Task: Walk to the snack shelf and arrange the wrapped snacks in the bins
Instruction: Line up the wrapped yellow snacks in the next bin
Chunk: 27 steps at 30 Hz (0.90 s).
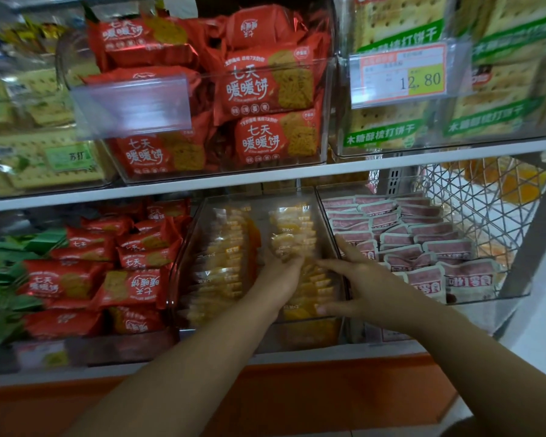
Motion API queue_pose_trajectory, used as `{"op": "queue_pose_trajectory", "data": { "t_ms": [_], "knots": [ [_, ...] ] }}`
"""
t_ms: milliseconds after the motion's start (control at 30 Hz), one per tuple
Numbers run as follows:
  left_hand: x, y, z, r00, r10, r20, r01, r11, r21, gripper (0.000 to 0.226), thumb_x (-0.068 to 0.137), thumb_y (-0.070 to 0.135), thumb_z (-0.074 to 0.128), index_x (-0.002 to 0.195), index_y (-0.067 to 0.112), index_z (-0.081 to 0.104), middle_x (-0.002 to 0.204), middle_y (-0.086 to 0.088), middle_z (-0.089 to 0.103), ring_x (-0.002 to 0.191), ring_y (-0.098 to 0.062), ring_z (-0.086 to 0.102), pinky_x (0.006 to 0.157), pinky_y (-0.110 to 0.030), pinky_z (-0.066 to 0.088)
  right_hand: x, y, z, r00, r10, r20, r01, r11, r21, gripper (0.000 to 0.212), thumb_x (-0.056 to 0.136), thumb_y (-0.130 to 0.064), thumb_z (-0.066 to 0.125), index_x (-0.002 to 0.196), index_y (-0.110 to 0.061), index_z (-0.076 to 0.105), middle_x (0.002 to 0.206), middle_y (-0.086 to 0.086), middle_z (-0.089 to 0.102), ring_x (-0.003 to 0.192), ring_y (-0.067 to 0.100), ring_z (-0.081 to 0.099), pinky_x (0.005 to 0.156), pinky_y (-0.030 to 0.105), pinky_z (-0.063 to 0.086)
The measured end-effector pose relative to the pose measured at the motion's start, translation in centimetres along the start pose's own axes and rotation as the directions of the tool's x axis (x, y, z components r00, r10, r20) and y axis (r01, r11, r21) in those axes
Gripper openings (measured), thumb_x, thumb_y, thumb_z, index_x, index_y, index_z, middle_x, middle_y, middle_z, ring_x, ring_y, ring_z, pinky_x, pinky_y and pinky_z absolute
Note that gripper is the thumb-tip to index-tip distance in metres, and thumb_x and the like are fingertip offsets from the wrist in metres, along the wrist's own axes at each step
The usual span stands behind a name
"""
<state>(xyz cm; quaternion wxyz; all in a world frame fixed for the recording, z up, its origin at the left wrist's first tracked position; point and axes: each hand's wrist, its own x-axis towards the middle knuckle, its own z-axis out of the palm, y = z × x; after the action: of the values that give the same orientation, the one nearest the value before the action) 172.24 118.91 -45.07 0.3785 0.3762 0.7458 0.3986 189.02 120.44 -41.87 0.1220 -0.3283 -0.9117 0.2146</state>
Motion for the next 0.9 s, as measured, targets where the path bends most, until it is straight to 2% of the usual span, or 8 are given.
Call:
{"op": "queue_pose_trajectory", "data": {
  "t_ms": [167, 300, 467, 567, 633, 733, 833, 900],
  "knots": [
    [-0.2, 0.3, 0.5, 0.999, 0.011, 0.037, -0.013, 0.999, 0.038, 0.082, 0.092, 0.056, 0.043, 0.151, 0.021, -0.003, 0.155, -0.003, 0.025, 0.138, -0.025, 0.030, 0.111, -0.036, 0.028, 0.3, 0.4, 0.1, 1.000, 0.018, -0.003, -0.018, 1.000, 0.013, 0.082, 0.074, -0.047, 0.072, 0.143, -0.031, 0.031, 0.157, -0.004, -0.009, 0.144, 0.014, 0.010, 0.106, 0.017, 0.015],
    [-0.5, 0.4, 0.6, 0.998, 0.054, 0.045, -0.057, 0.996, 0.067, 0.085, 0.090, 0.057, 0.046, 0.151, 0.022, -0.002, 0.155, -0.003, 0.024, 0.140, -0.025, 0.028, 0.110, -0.035, 0.027, 0.3, 0.3, -0.2, 1.000, -0.004, -0.003, 0.004, 1.000, -0.016, 0.081, 0.075, -0.043, 0.072, 0.143, -0.030, 0.030, 0.154, -0.013, -0.001, 0.141, 0.008, 0.016, 0.098, 0.008, 0.016],
    [0.0, 0.6, 0.3, 0.996, 0.028, 0.090, -0.036, 0.996, 0.082, 0.084, 0.089, 0.060, 0.045, 0.151, 0.022, 0.003, 0.155, -0.004, 0.025, 0.138, -0.027, 0.030, 0.110, -0.038, 0.030, 0.3, 0.3, 0.3, 0.999, -0.003, -0.046, 0.002, 1.000, -0.011, 0.080, 0.075, -0.039, 0.074, 0.143, -0.031, 0.031, 0.143, -0.023, 0.003, 0.141, 0.010, 0.016, 0.100, 0.013, 0.021],
    [-0.1, 0.7, -0.3, 0.993, -0.013, 0.115, 0.004, 0.997, 0.081, 0.085, 0.086, 0.065, 0.046, 0.151, 0.023, 0.012, 0.154, -0.005, 0.025, 0.139, -0.028, 0.029, 0.111, -0.041, 0.029, 0.1, 0.6, 0.8, 0.999, 0.023, -0.048, -0.024, 0.999, -0.020, 0.083, 0.075, -0.044, 0.072, 0.144, -0.035, 0.028, 0.156, -0.009, -0.006, 0.144, 0.015, 0.012, 0.108, 0.022, 0.021],
    [-0.5, 0.9, -0.9, 0.990, -0.010, 0.139, 0.003, 0.998, 0.055, 0.086, 0.079, 0.067, 0.049, 0.148, 0.022, 0.024, 0.151, -0.004, 0.033, 0.135, -0.026, 0.036, 0.111, -0.042, 0.031, -0.2, 0.9, 1.1, 0.999, 0.031, -0.044, -0.033, 0.998, -0.053, 0.085, 0.074, -0.049, 0.071, 0.145, -0.034, 0.027, 0.158, -0.003, -0.004, 0.144, 0.018, 0.012, 0.113, 0.031, 0.021],
    [-0.4, 1.0, -2.2, 0.997, -0.019, 0.072, 0.022, 0.999, -0.043, 0.075, 0.084, 0.054, 0.056, 0.143, 0.014, 0.033, 0.140, -0.003, 0.044, 0.130, -0.027, 0.042, 0.109, -0.038, 0.032, -0.6, 0.8, 1.3, 0.998, 0.032, -0.056, -0.037, 0.995, -0.088, 0.086, 0.071, -0.058, 0.068, 0.144, -0.037, 0.026, 0.158, -0.001, 0.001, 0.144, 0.023, 0.015, 0.115, 0.043, 0.025],
    [-0.4, 1.3, -2.9, 0.998, -0.057, 0.010, 0.058, 0.982, -0.181, 0.058, 0.084, 0.043, 0.063, 0.129, 0.009, 0.049, 0.121, -0.001, 0.057, 0.118, -0.028, 0.051, 0.101, -0.036, 0.038, -0.6, 0.2, 1.0, 0.996, 0.079, -0.048, -0.082, 0.995, -0.060, 0.089, 0.071, -0.061, 0.067, 0.145, -0.039, 0.022, 0.158, -0.001, 0.001, 0.144, 0.023, 0.011, 0.115, 0.046, 0.023],
    [-0.3, 1.6, -2.6, 0.998, -0.056, -0.016, 0.052, 0.979, -0.195, 0.071, 0.069, 0.053, 0.066, 0.125, 0.012, 0.052, 0.125, -0.007, 0.059, 0.111, -0.029, 0.056, 0.098, -0.039, 0.043, -0.1, -0.1, 0.5, 0.996, 0.089, -0.024, -0.090, 0.995, -0.046, 0.094, 0.071, -0.058, 0.069, 0.147, -0.037, 0.018, 0.158, -0.001, -0.002, 0.145, 0.022, 0.009, 0.116, 0.042, 0.022]
  ]
}}
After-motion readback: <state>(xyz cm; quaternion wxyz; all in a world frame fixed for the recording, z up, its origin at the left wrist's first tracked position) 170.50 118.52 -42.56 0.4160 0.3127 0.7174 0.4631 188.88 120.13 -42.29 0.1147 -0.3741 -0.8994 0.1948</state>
